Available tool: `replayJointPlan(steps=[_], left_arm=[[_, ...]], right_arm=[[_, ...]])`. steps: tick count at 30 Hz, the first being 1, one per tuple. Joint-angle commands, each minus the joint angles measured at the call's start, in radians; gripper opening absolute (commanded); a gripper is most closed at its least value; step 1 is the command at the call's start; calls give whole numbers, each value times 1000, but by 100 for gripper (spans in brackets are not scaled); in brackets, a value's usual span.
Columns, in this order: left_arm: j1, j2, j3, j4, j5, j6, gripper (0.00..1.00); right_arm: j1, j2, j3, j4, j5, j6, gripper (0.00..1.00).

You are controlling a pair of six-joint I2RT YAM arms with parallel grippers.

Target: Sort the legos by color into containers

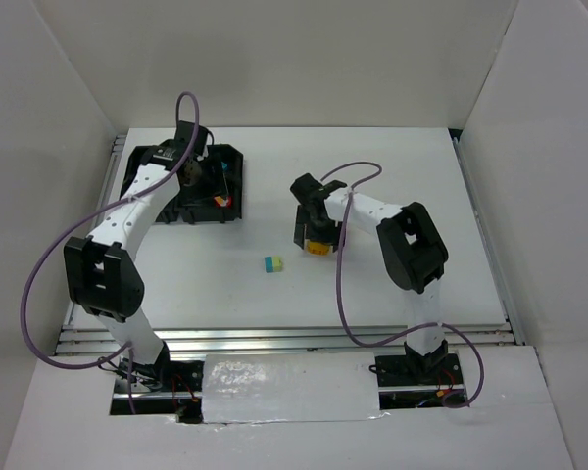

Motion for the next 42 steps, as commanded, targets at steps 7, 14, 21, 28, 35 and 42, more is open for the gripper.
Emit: replayJointPlan(steps=[7, 14, 21, 28, 35, 42], left_arm=[[-8, -38, 0, 26, 59, 21, 75], [-8, 22, 101, -6, 214, 10, 73], [-8, 140, 287, -141, 488, 46, 74], [-8, 124, 188, -88, 883, 3, 72], [-8, 75, 122, -48, 962, -19, 72], [-11, 53, 68, -25, 978, -20, 70]], right_arm=[[14, 35, -31, 74, 97, 45, 52], [72, -199, -105, 229, -64, -215, 0], [98, -517, -261, 436, -510, -534, 0], [120, -477, -128, 393, -609, -550, 0], [131, -436, -77, 418, -578, -525, 0], [131, -422, -65, 485, -543, -492, 0]])
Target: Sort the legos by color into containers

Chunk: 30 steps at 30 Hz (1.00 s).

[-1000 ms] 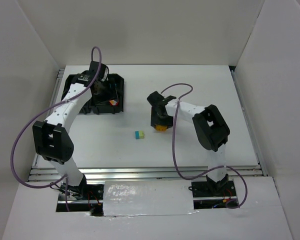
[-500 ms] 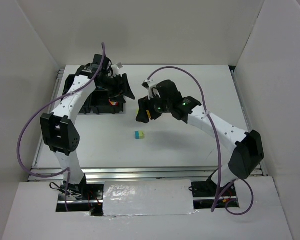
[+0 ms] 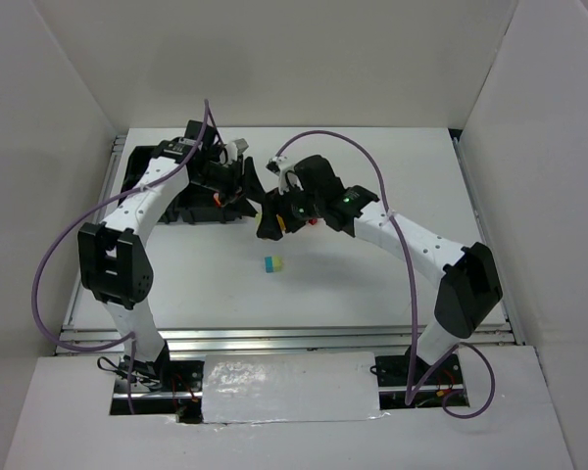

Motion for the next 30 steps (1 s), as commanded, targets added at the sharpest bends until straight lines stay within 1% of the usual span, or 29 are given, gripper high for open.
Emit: replayJointPlan(steps=[1, 3, 5, 8, 11, 13, 15, 16, 18, 19, 21, 22, 23, 24, 25, 26, 27, 28, 30], left_arm=[[-6, -47, 0, 29, 46, -4, 70], [-8, -45, -1, 25, 54, 1, 67], [-9, -56, -15, 29, 56, -2, 67], [-14, -63, -24, 41, 62, -7, 66], [-16, -68, -21, 43, 72, -5, 56], [-17, -71, -24, 45, 69, -1, 55], [-17, -71, -29, 40, 71, 5, 40], [-19, -70, -32, 38, 75, 7, 25], [-19, -71, -33, 41, 79, 10, 18], [-19, -73, -30, 41, 82, 11, 12], [-19, -73, -24, 46, 86, 15, 6], [-19, -73, -14, 49, 89, 13, 0], [-19, -73, -7, 52, 92, 5, 0], [-17, -76, 3, 58, 91, 1, 0], [-17, -80, 9, 63, 85, -7, 0], [-17, -86, 13, 71, 74, -25, 0], [-17, -99, 14, 96, 68, -34, 0], [-16, -102, 14, 97, 62, -44, 0], [-13, -108, 25, 115, 42, -59, 0]], right_arm=[[7, -4, 41, 93, 33, 29, 0], [9, -13, 29, 121, 66, 41, 0], [7, -16, 26, 136, 78, 41, 0], [7, 15, 61, 109, 64, 29, 0], [7, 38, 85, 89, 55, 29, 1], [7, 41, 87, 93, 41, 27, 2], [7, 41, 95, 95, 30, 32, 3], [7, 44, 99, 93, 34, 33, 3], [9, 47, 107, 82, 56, 38, 4], [7, 52, 111, 76, 61, 38, 5], [7, 55, 119, 59, 49, 33, 19], [7, 50, 118, 59, 43, 35, 28], [7, 44, 104, 73, 35, 38, 35], [9, 36, 96, 82, 21, 44, 47], [7, 20, 85, 93, 18, 49, 55], [7, 12, 66, 114, 15, 55, 71], [7, 4, 58, 119, 17, 56, 93], [7, -5, 50, 124, 18, 58, 100], [7, -19, 33, 125, 20, 70, 100]])
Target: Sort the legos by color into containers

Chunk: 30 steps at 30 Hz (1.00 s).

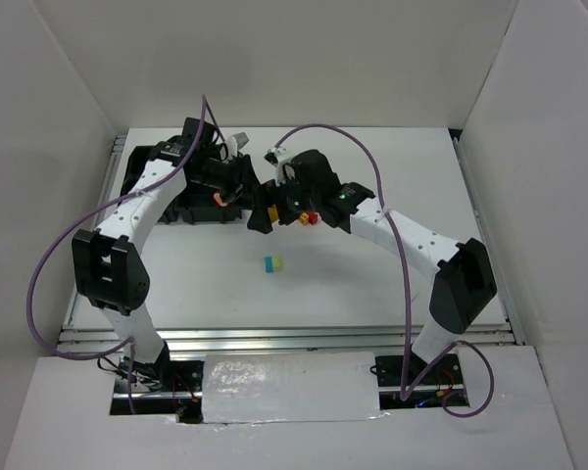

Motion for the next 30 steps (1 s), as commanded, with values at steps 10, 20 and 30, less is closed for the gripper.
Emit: replayJointPlan(steps=[10, 20, 30], left_arm=[[54, -116, 34, 194, 3, -97, 0], [63, -182, -130, 565, 209, -207, 0], [23, -221, -164, 668, 257, -233, 0]], right_arm=[[-113, -190, -186, 170, -346, 157, 100], [-300, -207, -361, 763, -609, 663, 100], [-307, -49, -256, 1059, -653, 880, 78]])
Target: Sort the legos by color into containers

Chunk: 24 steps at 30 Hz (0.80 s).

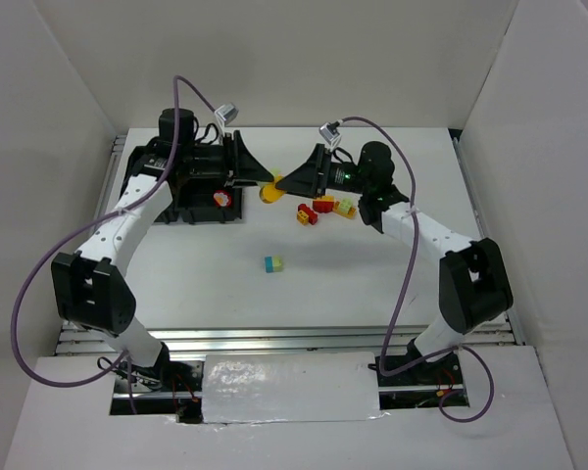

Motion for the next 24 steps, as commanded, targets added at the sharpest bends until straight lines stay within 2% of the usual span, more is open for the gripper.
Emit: replayJointPlan(steps=[1, 2, 4, 5, 6, 7, 8, 17, 24], left_arm=[[-8, -63, -45, 155, 68, -63, 0], [-8, -66, -55, 181, 75, -79, 0], [-8, -68, -70, 219, 72, -108, 0], [-8, -66, -70, 215, 69, -99, 0], [-8, -63, -62, 192, 63, -90, 0], [-8, -58, -56, 177, 56, -79, 0], [-6, -55, -49, 158, 30, -59, 0], [15, -34, 13, 63, -61, -2, 0], [150, -32, -12, 94, -43, -43, 0]], right_arm=[[9, 36, 61, 178, -42, 103, 75], [12, 40, 61, 183, -41, 107, 74], [17, 53, 59, 230, -45, 138, 61], [18, 57, 59, 270, -48, 164, 50], [18, 59, 58, 285, -53, 175, 24], [20, 59, 56, 287, -53, 178, 12], [20, 57, 47, 284, -53, 176, 5], [18, 31, 8, 273, -107, 152, 0], [15, 8, -2, 78, -147, -25, 0]])
